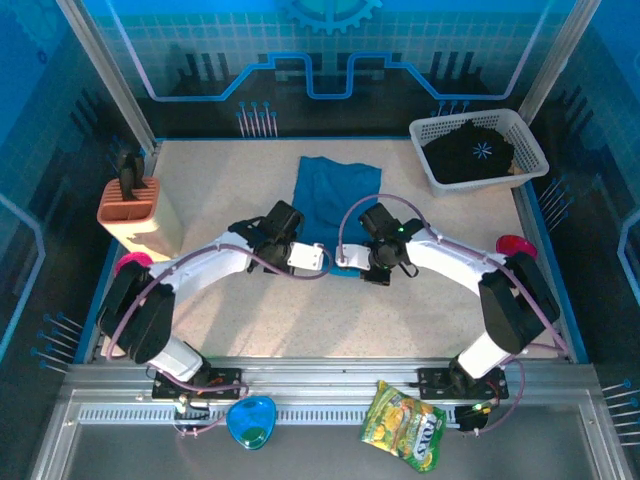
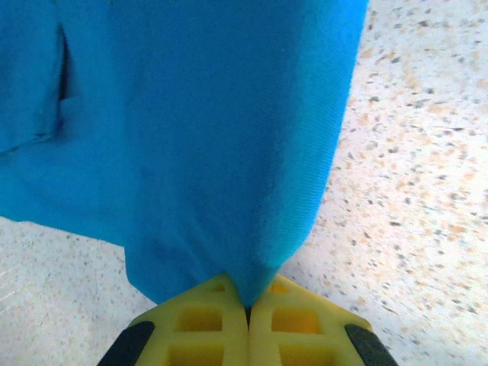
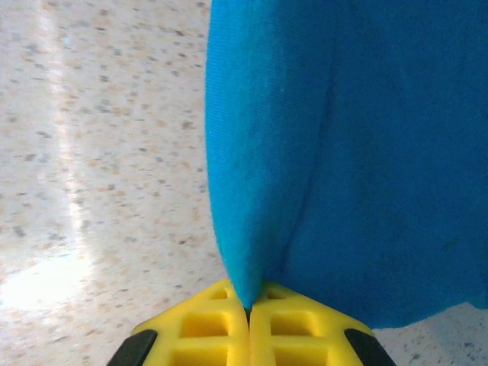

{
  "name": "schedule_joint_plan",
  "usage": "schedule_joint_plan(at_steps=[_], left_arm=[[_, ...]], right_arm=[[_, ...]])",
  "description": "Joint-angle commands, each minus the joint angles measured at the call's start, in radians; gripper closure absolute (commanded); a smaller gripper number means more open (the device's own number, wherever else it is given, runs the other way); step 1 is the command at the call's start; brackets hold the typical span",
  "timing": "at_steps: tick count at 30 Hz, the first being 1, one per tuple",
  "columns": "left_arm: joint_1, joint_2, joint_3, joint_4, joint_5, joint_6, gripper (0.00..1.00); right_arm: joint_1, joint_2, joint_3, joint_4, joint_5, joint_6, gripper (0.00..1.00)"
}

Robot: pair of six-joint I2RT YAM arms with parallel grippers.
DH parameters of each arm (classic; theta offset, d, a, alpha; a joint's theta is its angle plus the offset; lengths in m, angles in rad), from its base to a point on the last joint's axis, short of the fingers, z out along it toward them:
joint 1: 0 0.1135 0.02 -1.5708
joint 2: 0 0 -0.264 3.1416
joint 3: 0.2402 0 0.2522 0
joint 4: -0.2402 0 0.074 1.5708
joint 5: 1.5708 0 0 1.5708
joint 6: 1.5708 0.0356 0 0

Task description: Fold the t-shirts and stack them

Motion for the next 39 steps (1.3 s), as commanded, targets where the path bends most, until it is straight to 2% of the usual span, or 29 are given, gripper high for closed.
schedule_joint_plan(at_steps=[1, 8, 13, 19, 25, 31, 39], left_arm=[[-0.054, -0.068, -0.042, -0.077, -0.059, -0.079, 1.0], [-0.218, -0.222, -0.078, -0.187, -0.142, -0.204, 1.0], [-0.321, -0.289, -0.057, -0.315, -0.193, -0.295, 1.0], [-0.354, -0.299, 0.007, -0.395, -0.206, -0.334, 1.0], [-0.332, -0.279, 0.075, -0.369, -0.215, -0.258, 1.0], [-0.214, -0.223, 0.166, -0.306, -0.195, -0.156, 1.0], [-0.064, -0.105, 0.248, -0.197, -0.07, -0.046, 1.0]], right_arm=[[0.047, -0.078, -0.033, -0.094, 0.023, 0.038, 1.0], [0.139, -0.235, -0.044, -0.235, 0.044, 0.094, 1.0], [0.188, -0.337, -0.038, -0.337, 0.008, 0.12, 1.0], [0.199, -0.391, -0.007, -0.402, -0.007, 0.126, 1.0], [0.145, -0.376, 0.053, -0.359, 0.04, 0.116, 1.0], [0.033, -0.316, 0.156, -0.29, 0.059, 0.088, 1.0], [-0.069, -0.16, 0.246, -0.196, 0.052, 0.032, 1.0]])
